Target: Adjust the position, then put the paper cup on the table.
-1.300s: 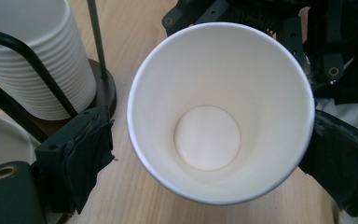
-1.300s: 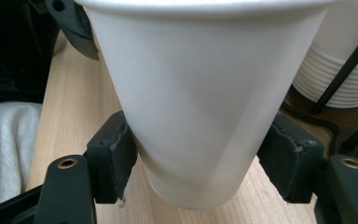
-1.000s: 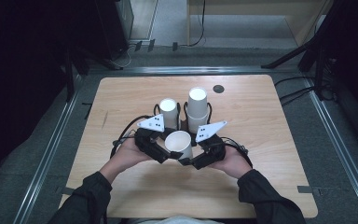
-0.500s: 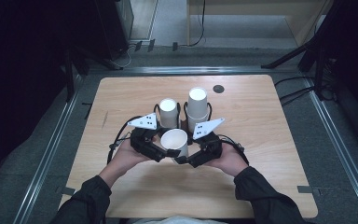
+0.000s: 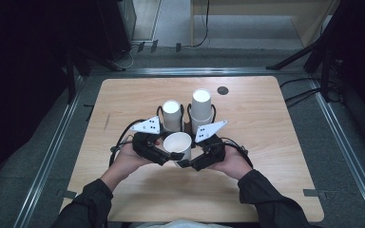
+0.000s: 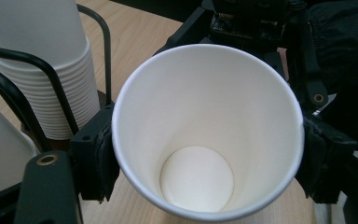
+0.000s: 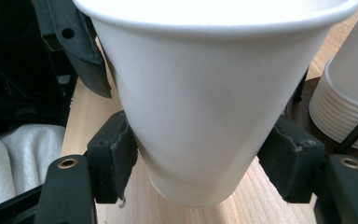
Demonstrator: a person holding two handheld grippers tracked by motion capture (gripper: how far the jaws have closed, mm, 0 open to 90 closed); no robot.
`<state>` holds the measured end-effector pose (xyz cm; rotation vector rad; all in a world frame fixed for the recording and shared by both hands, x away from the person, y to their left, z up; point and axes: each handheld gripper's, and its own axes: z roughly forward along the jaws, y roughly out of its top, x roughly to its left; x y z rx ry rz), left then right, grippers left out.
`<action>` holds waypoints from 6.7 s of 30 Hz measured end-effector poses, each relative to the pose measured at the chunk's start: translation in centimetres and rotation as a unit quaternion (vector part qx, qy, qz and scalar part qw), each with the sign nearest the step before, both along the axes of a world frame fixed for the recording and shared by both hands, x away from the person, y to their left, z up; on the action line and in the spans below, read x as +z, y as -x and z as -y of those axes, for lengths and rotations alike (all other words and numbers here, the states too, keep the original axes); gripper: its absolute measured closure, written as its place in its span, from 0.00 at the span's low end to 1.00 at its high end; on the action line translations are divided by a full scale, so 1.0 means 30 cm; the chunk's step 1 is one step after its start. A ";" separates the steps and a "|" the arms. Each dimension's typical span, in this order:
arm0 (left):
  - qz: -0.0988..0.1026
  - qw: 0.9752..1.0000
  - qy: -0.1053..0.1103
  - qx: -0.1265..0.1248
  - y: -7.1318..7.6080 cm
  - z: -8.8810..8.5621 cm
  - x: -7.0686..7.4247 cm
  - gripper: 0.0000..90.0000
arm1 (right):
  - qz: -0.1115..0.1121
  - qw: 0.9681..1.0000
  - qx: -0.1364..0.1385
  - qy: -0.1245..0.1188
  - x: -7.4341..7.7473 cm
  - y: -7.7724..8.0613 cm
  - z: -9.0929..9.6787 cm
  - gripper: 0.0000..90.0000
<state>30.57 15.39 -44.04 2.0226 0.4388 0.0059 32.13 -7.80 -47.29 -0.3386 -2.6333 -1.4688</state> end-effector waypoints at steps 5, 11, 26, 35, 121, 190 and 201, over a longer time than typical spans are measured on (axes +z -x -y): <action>-0.007 1.000 -0.002 -0.005 -0.003 -0.004 0.001 0.24 | -0.002 1.000 0.001 0.001 0.003 0.003 0.001 0.35; -0.004 1.000 -0.006 -0.009 -0.002 -0.002 0.004 0.25 | 0.004 1.000 0.004 0.001 0.000 0.003 -0.001 0.32; 0.002 1.000 0.003 -0.001 -0.010 -0.030 0.022 0.25 | -0.003 1.000 -0.016 0.014 -0.002 -0.006 0.021 0.24; 0.003 1.000 0.011 0.016 -0.017 -0.077 0.040 0.25 | 0.004 0.999 -0.010 0.038 -0.012 0.004 0.023 0.24; -0.009 0.952 -0.098 0.289 -0.258 -0.605 -0.150 0.24 | 0.036 0.991 -0.103 0.083 -0.044 -0.018 0.264 0.24; -0.054 0.955 -0.077 0.281 -0.240 -0.627 -0.097 0.08 | 0.043 0.989 -0.110 0.083 -0.035 -0.021 0.284 0.24; -0.052 0.954 -0.086 0.283 -0.203 -0.589 -0.020 0.09 | 0.046 0.989 -0.108 0.090 -0.036 -0.024 0.286 0.24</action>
